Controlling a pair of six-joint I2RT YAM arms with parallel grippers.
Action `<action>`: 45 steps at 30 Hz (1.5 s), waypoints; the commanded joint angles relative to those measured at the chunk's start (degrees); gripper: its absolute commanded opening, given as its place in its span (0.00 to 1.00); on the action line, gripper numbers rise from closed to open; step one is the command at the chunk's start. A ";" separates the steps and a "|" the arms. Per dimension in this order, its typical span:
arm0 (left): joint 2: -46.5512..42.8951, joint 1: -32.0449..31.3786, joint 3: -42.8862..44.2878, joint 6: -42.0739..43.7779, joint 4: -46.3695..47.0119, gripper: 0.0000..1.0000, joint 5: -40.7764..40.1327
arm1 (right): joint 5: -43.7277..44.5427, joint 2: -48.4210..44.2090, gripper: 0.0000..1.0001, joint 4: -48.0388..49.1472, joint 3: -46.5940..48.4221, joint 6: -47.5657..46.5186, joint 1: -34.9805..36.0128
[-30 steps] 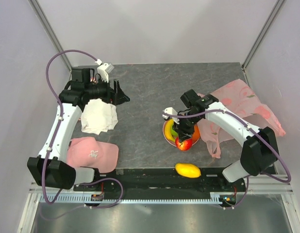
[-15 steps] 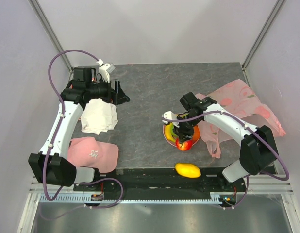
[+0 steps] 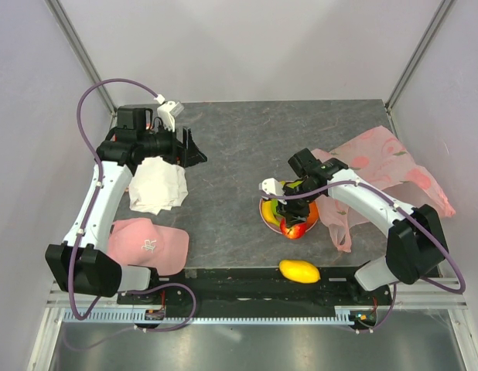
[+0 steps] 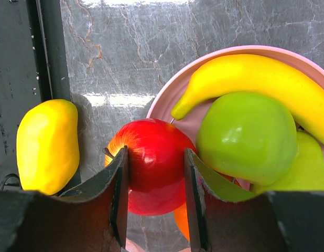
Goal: Take the fake fruits out of the plastic bag
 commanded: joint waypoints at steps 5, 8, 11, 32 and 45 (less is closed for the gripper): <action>-0.37 0.28 0.62 1.58 1.51 0.86 0.91 | 3.76 0.33 0.32 3.20 0.76 -3.81 0.11; -0.20 0.28 0.27 1.32 1.77 0.86 1.17 | 4.46 1.29 0.33 3.20 0.59 -4.42 0.02; -0.20 0.28 0.18 1.23 1.86 0.86 1.26 | 4.55 1.82 0.33 3.46 0.32 -4.69 0.02; 1.12 0.28 0.09 0.09 3.09 0.86 2.58 | 7.01 0.59 0.41 4.26 2.69 -4.43 -0.07; 1.91 0.28 0.09 -0.44 3.62 0.86 3.10 | 9.03 2.08 0.41 5.84 3.57 -1.88 0.20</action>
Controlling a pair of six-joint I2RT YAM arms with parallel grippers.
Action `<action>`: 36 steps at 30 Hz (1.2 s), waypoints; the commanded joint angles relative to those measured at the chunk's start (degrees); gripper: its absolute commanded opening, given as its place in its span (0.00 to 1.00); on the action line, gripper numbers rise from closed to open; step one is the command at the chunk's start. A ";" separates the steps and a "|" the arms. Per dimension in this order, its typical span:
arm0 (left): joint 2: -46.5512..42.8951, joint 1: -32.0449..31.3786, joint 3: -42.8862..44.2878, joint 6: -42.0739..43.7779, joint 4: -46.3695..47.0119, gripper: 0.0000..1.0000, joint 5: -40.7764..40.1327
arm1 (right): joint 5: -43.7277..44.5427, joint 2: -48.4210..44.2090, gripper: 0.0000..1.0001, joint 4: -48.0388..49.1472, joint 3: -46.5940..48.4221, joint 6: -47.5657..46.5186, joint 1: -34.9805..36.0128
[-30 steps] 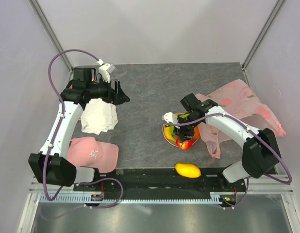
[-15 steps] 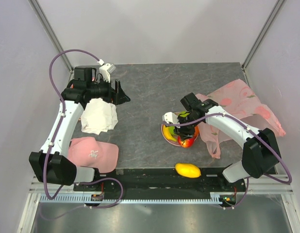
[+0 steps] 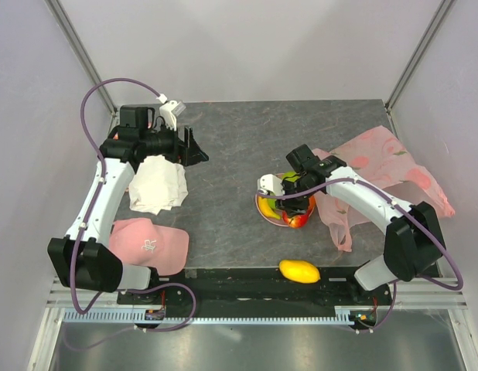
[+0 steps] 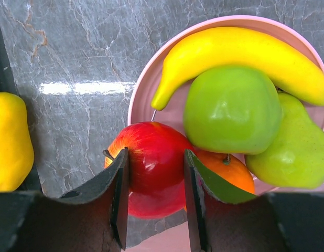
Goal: Take the fake fruits out of the plastic bag
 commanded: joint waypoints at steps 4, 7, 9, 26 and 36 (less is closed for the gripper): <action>0.32 0.28 0.09 -0.46 2.25 0.86 1.77 | 1.60 1.72 0.51 2.95 1.59 0.27 0.26; 0.58 0.28 0.44 -0.63 2.25 0.86 1.77 | 1.69 1.63 0.75 3.04 1.85 0.62 0.26; 0.67 0.28 0.53 -0.55 2.25 0.86 1.86 | 1.78 1.11 0.98 3.04 2.63 1.41 0.26; 0.93 0.28 0.44 -1.43 2.86 0.86 3.71 | 5.91 -6.97 0.98 1.55 6.44 19.06 -0.79; 0.58 0.28 0.70 -1.87 3.47 0.86 4.58 | 4.85 -7.68 0.98 -4.96 0.44 22.42 -1.06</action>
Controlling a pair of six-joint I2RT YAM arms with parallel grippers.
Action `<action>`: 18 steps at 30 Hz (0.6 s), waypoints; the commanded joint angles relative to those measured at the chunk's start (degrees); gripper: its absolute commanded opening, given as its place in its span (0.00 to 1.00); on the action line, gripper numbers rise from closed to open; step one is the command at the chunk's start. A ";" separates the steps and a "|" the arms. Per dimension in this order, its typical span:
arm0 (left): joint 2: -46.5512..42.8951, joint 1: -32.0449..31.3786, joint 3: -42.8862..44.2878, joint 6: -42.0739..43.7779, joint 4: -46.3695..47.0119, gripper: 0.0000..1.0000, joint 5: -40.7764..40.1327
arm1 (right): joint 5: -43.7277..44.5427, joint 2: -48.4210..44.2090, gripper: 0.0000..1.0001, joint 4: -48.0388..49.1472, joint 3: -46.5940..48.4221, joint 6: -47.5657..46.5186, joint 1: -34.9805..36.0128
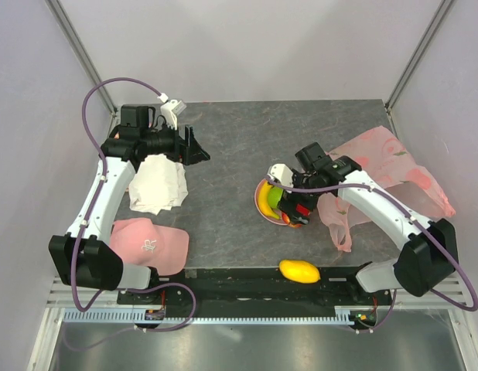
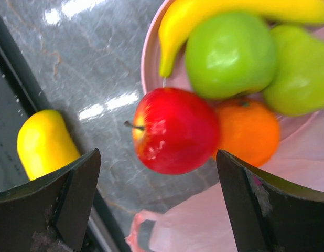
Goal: Take the fake fruits out of the plastic bag
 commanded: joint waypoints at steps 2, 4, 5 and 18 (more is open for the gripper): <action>-0.21 0.28 0.71 -1.36 2.32 0.86 2.57 | 0.55 -1.98 0.98 -2.03 -0.17 1.81 -0.01; -0.73 0.28 0.97 -1.36 2.23 0.86 2.66 | -0.77 -3.73 0.98 -3.96 0.36 -0.73 -0.01; -0.91 0.28 0.97 -1.36 2.14 0.86 2.75 | -2.43 -6.88 0.98 -4.75 0.10 -3.97 -0.01; -5.30 0.28 0.71 -3.91 2.14 0.86 2.66 | -2.45 -12.55 0.98 -11.18 -6.32 -5.86 22.92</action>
